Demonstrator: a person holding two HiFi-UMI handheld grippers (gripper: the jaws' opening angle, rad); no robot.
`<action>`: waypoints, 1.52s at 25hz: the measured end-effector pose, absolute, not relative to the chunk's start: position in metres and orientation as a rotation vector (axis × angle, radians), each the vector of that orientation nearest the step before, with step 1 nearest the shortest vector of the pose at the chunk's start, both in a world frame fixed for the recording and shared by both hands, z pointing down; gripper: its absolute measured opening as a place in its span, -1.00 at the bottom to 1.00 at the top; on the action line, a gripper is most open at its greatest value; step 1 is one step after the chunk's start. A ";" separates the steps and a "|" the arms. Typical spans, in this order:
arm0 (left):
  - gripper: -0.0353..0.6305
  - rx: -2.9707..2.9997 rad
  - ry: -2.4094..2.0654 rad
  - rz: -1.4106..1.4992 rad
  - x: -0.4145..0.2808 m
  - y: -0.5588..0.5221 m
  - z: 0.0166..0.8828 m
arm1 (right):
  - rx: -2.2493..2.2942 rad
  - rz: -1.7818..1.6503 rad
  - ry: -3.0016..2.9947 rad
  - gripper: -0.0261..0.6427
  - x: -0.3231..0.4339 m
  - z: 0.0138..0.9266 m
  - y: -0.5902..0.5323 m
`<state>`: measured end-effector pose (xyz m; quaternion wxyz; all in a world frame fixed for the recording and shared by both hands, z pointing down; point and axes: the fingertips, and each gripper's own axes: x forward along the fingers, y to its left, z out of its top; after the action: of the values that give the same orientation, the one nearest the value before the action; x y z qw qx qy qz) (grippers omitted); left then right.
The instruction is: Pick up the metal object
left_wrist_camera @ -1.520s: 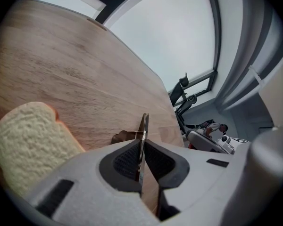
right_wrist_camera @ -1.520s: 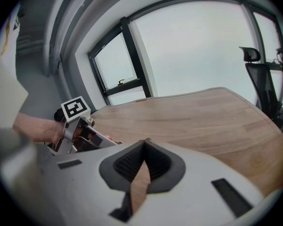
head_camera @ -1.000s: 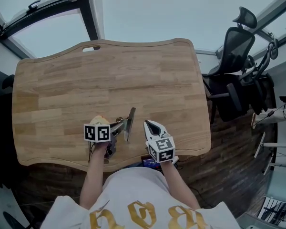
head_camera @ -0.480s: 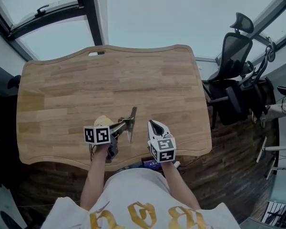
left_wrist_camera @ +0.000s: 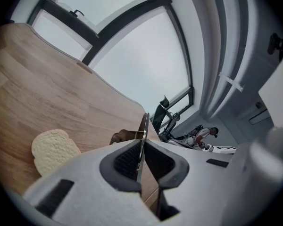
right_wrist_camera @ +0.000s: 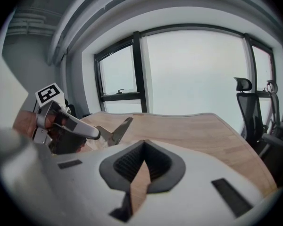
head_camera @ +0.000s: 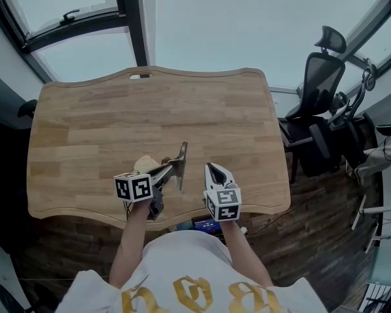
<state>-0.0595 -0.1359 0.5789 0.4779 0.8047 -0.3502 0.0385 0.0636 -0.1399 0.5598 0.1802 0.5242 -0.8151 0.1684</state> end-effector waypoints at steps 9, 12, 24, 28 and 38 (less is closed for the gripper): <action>-0.77 2.011 -0.890 0.081 -0.066 -0.121 0.556 | 1.496 0.428 -2.340 -0.89 0.054 0.543 -0.131; -0.78 2.014 -0.892 0.043 -0.070 -0.117 0.549 | 1.563 0.438 -2.369 -0.89 0.053 0.530 -0.132; -0.78 2.015 -0.901 -0.066 -0.076 -0.105 0.526 | 1.586 0.264 -2.450 -0.89 0.045 0.494 -0.126; -0.78 2.014 -0.898 -0.117 -0.080 -0.103 0.517 | 1.582 0.258 -2.456 -0.89 0.044 0.490 -0.124; -0.78 2.019 -0.884 -0.161 -0.079 -0.102 0.509 | 1.580 0.264 -2.458 -0.89 0.045 0.493 -0.119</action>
<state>-0.0789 -0.1016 0.5093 0.4490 0.8163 -0.3575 -0.0652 0.0447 -0.1190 0.4934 0.1037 0.5357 -0.8332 0.0894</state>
